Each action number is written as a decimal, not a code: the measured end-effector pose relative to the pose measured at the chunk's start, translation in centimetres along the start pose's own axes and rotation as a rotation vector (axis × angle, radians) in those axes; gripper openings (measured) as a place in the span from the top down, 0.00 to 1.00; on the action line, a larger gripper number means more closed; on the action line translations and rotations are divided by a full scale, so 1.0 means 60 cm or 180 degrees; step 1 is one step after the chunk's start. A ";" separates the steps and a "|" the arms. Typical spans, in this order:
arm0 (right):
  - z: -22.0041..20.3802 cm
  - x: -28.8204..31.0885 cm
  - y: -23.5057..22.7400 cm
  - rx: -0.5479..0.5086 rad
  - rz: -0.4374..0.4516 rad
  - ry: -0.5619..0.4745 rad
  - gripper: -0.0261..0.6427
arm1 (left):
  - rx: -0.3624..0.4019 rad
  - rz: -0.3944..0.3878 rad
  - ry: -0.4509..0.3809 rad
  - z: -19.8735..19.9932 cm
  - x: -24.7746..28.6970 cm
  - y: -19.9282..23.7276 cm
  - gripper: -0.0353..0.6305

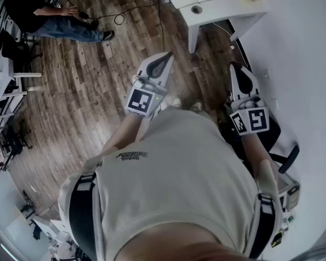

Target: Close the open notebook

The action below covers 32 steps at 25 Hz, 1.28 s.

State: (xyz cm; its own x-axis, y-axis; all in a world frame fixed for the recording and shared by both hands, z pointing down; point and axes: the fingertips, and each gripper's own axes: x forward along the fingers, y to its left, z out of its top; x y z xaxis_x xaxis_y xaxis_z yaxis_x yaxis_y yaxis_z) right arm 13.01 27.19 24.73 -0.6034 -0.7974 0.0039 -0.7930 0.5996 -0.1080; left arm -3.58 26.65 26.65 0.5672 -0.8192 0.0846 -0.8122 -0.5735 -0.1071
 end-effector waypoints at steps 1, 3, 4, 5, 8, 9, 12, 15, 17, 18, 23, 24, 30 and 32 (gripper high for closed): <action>0.000 0.001 0.000 0.0004 0.0005 0.0004 0.96 | 0.0004 -0.0015 0.0000 0.000 0.001 -0.002 0.93; 0.001 0.003 -0.001 0.0030 0.0019 0.0010 0.96 | 0.0003 -0.0043 0.0014 -0.001 0.003 -0.007 0.93; 0.000 0.004 -0.001 0.0051 0.0029 0.0011 0.96 | -0.0003 -0.0056 0.0029 -0.002 0.004 -0.009 0.93; -0.001 0.004 -0.001 0.0069 0.0039 0.0013 0.96 | -0.0010 -0.0065 0.0042 -0.003 0.005 -0.011 0.93; -0.003 0.001 -0.002 0.0080 0.0054 0.0016 0.96 | -0.0026 -0.0069 0.0038 -0.007 0.007 -0.013 0.93; -0.003 0.000 -0.002 0.0082 0.0056 0.0016 0.96 | -0.0034 -0.0066 0.0028 -0.006 0.008 -0.013 0.93; -0.004 -0.004 -0.004 0.0077 0.0054 0.0012 0.96 | -0.0025 -0.0066 0.0026 -0.002 0.008 -0.015 0.93; -0.008 -0.008 -0.010 0.0070 0.0042 0.0028 0.96 | -0.0036 -0.0068 0.0055 -0.005 0.012 -0.020 0.93; -0.012 -0.012 -0.015 0.0080 0.0031 0.0049 0.96 | -0.0050 -0.0063 0.0080 -0.007 0.016 -0.024 0.93; -0.014 -0.014 -0.017 0.0087 0.0025 0.0060 0.96 | -0.0048 -0.0063 0.0082 -0.008 0.017 -0.026 0.93; -0.020 -0.026 -0.036 0.0104 0.0023 0.0074 0.96 | -0.0030 -0.0050 0.0080 -0.015 0.030 -0.038 0.93; -0.021 -0.028 -0.040 0.0105 0.0026 0.0073 0.96 | -0.0038 -0.0040 0.0101 -0.015 0.033 -0.041 0.93; -0.024 -0.038 -0.066 0.0087 0.0044 0.0051 0.96 | 0.0004 0.0010 0.0118 -0.015 0.052 -0.057 0.93; -0.025 -0.039 -0.074 0.0074 0.0055 0.0036 0.96 | 0.0027 0.0028 0.0091 -0.016 0.057 -0.061 0.93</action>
State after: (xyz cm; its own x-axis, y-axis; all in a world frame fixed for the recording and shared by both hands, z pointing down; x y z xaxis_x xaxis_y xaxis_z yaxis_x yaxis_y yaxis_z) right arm 17.81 26.50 26.71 -0.6181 -0.7860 0.0129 -0.7803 0.6114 -0.1313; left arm 1.19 25.95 28.27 0.5559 -0.8236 0.1120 -0.8158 -0.5665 -0.1163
